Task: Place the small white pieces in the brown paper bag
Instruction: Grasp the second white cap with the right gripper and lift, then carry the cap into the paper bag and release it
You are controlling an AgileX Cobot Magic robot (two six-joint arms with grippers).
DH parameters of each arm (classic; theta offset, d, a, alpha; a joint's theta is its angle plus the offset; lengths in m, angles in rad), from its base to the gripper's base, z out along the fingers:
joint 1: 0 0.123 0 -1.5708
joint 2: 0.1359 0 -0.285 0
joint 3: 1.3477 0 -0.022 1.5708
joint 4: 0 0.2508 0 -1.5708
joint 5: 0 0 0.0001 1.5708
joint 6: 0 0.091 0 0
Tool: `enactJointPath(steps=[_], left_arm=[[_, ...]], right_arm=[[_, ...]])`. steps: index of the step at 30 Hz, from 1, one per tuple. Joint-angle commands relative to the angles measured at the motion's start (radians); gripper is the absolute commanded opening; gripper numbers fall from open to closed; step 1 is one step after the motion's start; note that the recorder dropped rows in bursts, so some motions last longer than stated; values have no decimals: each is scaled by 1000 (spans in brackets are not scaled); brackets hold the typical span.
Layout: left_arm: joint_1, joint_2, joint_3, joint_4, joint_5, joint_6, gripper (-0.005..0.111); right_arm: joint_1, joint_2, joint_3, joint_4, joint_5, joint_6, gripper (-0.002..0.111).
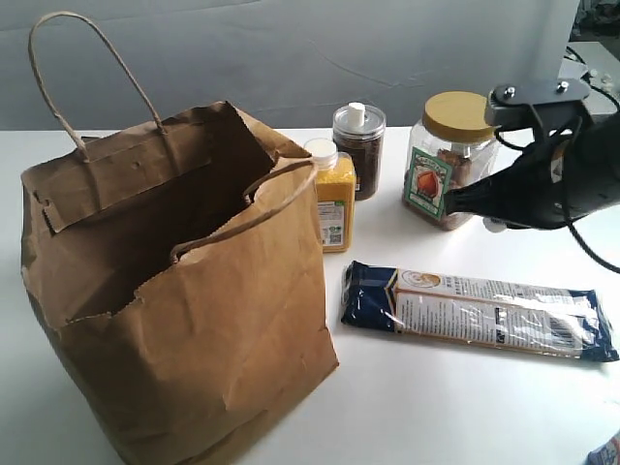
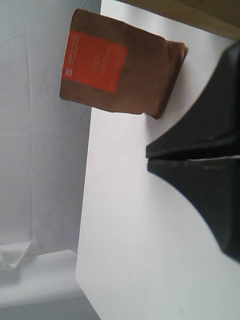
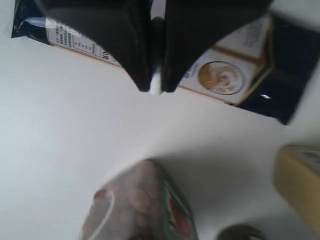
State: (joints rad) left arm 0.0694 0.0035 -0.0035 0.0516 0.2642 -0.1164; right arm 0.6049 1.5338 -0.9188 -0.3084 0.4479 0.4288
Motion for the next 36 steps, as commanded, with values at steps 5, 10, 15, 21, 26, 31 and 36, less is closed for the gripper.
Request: enactJointPath(steps=[5, 10, 15, 21, 26, 31, 36], left_arm=[[-4, -3, 4, -8, -3, -4, 0], [-4, -3, 4, -8, -3, -4, 0], [-4, -3, 4, -8, -3, -4, 0], [-4, -3, 4, -8, -3, -4, 0], [-4, -3, 4, -8, -3, -4, 0], [-4, -3, 4, -8, -3, -4, 0], [-4, -3, 4, -8, -3, -4, 0]], right_arm=[[195, -349, 55, 3, -46, -3, 0], [274, -409, 50, 10, -191, -3, 0], [358, -381, -16, 10, -249, 1, 0], [447, -261, -149, 4, -281, 1, 0], [515, -127, -256, 13, -279, 1, 0], [556, -5, -352, 48, -214, -4, 0], [583, 59, -411, 88, -165, -7, 10]])
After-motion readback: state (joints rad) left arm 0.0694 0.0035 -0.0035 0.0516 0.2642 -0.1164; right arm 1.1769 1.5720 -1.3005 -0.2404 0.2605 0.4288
